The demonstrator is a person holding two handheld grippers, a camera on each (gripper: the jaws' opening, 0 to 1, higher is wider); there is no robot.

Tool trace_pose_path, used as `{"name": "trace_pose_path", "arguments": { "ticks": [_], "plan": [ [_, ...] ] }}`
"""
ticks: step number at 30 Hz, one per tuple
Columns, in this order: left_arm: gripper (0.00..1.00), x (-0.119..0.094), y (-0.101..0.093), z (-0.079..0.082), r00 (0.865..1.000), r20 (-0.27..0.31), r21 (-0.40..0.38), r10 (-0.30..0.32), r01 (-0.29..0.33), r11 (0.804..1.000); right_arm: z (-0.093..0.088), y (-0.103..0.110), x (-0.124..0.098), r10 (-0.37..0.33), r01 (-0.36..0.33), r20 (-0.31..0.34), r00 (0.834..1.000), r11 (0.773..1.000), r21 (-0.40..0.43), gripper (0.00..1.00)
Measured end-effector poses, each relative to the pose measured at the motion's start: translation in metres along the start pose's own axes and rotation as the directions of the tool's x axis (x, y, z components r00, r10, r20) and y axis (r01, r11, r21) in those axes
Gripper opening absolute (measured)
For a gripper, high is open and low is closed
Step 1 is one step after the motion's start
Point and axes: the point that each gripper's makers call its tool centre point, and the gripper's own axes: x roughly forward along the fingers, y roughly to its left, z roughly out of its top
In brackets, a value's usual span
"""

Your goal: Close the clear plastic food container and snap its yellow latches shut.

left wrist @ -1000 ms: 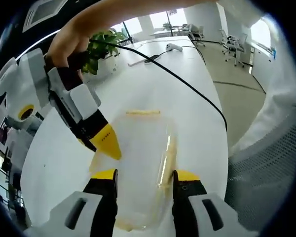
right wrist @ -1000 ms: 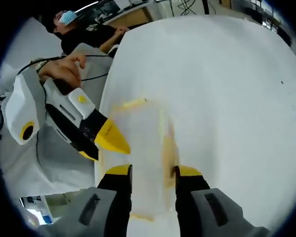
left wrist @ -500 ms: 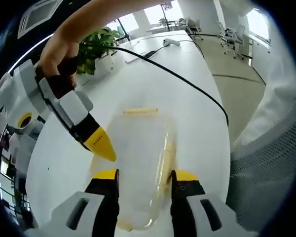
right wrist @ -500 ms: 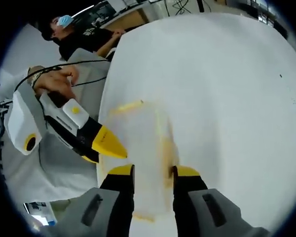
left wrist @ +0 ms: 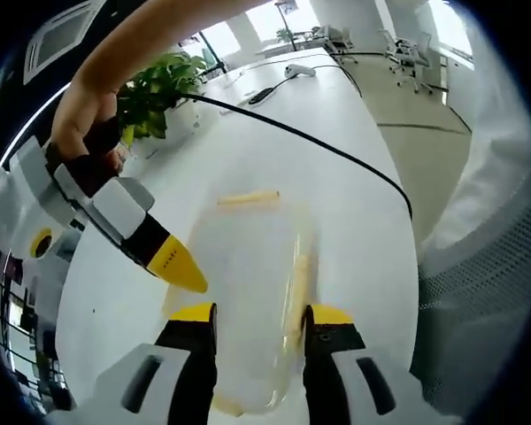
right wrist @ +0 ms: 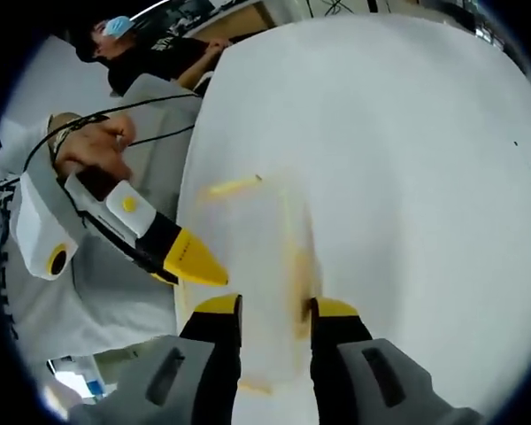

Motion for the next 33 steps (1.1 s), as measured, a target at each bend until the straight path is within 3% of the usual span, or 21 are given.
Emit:
{"name": "trace_pose_path", "arguments": {
  "ticks": [13,18,33],
  "plan": [
    [0.32,0.0002,0.0003,0.0006,1.0,0.006,0.011,-0.003,0.003,1.0,0.0015,-0.003,0.0016,0.058,-0.068,-0.135,0.989,0.995,-0.069,0.23],
    [0.32,-0.0004,-0.0001,0.0015,1.0,0.01,0.025,-0.005,0.005,1.0,-0.0031,0.0016,0.0025,0.132,-0.142,-0.143,0.981,0.988,-0.066,0.22],
    [0.33,-0.0004,0.0,0.0028,1.0,0.016,0.022,-0.008,0.008,1.0,-0.0018,0.0059,-0.0003,0.107,-0.114,-0.109,0.988,0.991,-0.065,0.24]
  ]
}}
